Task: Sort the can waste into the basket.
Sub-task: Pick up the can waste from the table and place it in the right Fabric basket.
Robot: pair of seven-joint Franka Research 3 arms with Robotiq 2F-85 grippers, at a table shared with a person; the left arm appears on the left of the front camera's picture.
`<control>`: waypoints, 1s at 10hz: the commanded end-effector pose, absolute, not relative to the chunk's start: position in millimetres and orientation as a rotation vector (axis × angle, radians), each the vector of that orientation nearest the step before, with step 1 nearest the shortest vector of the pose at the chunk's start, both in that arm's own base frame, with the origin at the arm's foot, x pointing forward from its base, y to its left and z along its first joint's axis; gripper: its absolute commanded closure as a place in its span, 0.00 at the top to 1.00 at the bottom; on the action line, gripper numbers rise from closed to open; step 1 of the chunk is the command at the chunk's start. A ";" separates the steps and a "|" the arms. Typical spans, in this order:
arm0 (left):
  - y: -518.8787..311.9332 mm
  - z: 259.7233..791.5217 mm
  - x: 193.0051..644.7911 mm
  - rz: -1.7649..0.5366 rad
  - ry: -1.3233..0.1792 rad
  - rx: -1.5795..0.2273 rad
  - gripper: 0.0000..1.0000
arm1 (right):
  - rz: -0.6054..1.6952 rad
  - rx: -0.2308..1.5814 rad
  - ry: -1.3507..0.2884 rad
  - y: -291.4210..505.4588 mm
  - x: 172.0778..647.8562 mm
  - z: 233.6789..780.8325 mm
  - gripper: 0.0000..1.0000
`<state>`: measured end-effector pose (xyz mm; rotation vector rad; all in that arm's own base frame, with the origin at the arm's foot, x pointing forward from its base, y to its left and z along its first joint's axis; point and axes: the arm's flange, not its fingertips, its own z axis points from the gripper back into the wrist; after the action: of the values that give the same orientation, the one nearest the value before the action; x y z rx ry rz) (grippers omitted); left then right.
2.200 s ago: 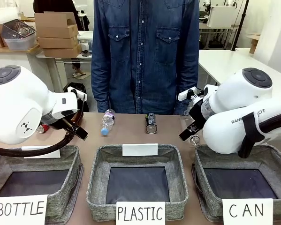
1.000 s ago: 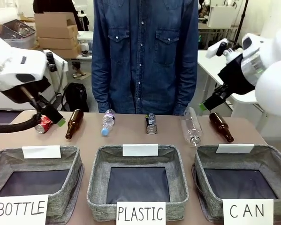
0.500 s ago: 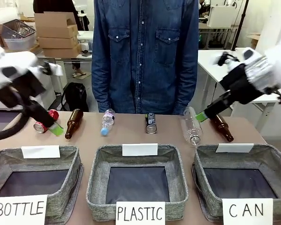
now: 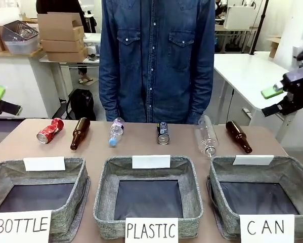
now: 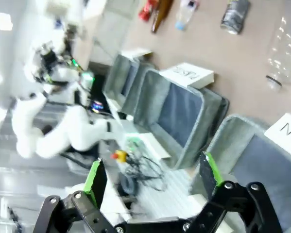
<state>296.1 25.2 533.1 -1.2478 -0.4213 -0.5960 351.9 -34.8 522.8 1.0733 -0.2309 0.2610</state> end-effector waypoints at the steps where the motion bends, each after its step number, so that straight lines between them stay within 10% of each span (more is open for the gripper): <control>1: 11.0 517.3 301.7 -0.469 -0.448 -1.292 1.00 | -0.071 1.212 -0.202 -26.2 370.8 512.8 1.00; 8: 28.2 525.0 295.2 -0.487 -0.409 -1.284 1.00 | 0.100 1.147 -0.195 -46.4 363.3 510.8 1.00; 10: 28.1 542.3 315.4 -0.405 -0.565 -0.805 1.00 | 0.100 1.147 -0.195 -46.4 363.3 510.8 1.00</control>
<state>302.9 35.3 538.0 -1.0622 -0.4850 -0.4795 360.4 -45.1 507.2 1.1478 -0.1878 0.0766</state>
